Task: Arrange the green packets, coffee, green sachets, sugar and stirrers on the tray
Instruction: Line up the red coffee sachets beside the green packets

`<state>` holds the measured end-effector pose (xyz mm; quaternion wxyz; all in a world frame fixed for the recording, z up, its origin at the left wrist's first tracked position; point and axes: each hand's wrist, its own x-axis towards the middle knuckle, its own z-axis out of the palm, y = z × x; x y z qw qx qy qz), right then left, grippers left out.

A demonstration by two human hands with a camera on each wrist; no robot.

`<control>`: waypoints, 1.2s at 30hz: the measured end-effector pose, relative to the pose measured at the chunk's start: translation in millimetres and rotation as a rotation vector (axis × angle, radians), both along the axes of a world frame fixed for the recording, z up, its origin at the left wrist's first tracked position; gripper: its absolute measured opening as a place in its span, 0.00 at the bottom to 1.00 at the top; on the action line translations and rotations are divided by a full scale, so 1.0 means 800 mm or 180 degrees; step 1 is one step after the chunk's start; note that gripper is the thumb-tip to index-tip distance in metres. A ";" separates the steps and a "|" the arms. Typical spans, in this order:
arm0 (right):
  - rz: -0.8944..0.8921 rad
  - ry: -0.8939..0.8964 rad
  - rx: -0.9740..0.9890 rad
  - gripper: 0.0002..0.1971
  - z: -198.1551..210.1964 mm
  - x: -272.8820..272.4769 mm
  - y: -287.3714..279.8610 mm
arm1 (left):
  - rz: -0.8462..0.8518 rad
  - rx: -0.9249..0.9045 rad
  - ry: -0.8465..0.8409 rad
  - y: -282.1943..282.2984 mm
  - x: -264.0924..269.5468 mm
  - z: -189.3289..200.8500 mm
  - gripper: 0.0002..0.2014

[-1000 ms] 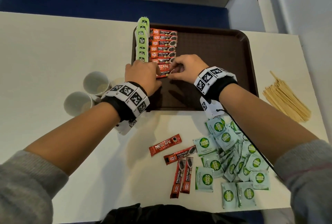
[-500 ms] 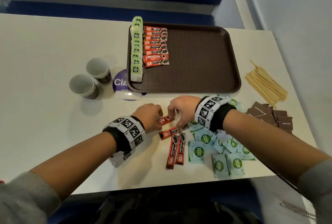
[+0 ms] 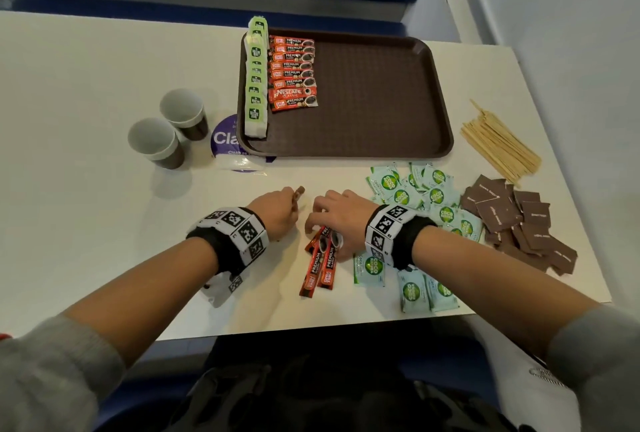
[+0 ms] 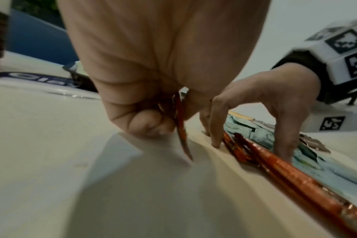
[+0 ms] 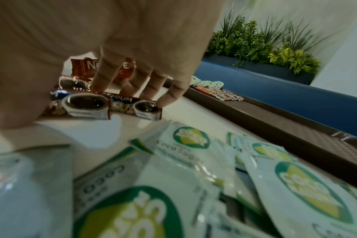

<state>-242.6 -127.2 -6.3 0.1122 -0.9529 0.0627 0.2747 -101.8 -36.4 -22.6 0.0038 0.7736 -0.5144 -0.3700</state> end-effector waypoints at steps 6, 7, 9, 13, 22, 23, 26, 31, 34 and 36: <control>0.0079 -0.0128 -0.0028 0.16 -0.006 0.008 0.005 | 0.0263 -0.0297 0.0249 0.010 0.006 0.009 0.11; 0.0067 -0.0132 -0.0051 0.16 -0.008 0.009 0.005 | 0.0306 -0.0330 0.0298 0.010 0.006 0.010 0.11; 0.0031 -0.0101 -0.0084 0.15 -0.009 0.012 0.005 | 0.0359 -0.0344 0.0409 0.012 0.006 0.013 0.10; -0.0033 -0.0079 -0.0079 0.13 -0.010 0.015 -0.001 | 0.0342 -0.0279 0.0474 0.017 0.003 0.010 0.05; -0.0566 -0.0171 0.0220 0.08 -0.008 0.026 -0.022 | -0.0005 0.0200 0.0135 0.032 0.008 0.012 0.33; -0.0611 -0.0199 0.0246 0.08 -0.008 0.027 -0.024 | -0.0129 0.0220 0.0081 0.033 0.005 0.010 0.34; -0.0726 -0.0250 0.0262 0.08 -0.004 0.030 -0.029 | -0.0243 0.0156 -0.0026 0.031 0.000 0.008 0.31; -0.0954 -0.0354 0.0319 0.07 0.000 0.033 -0.035 | 0.0341 -0.0014 0.0180 0.020 0.011 0.011 0.18; -0.1070 -0.0442 0.0399 0.08 0.002 0.035 -0.044 | 0.0687 -0.0182 0.0354 0.007 0.028 0.016 0.12; -0.1146 -0.0541 0.0499 0.09 0.004 0.038 -0.051 | 0.0877 -0.0407 0.0436 -0.002 0.040 0.020 0.10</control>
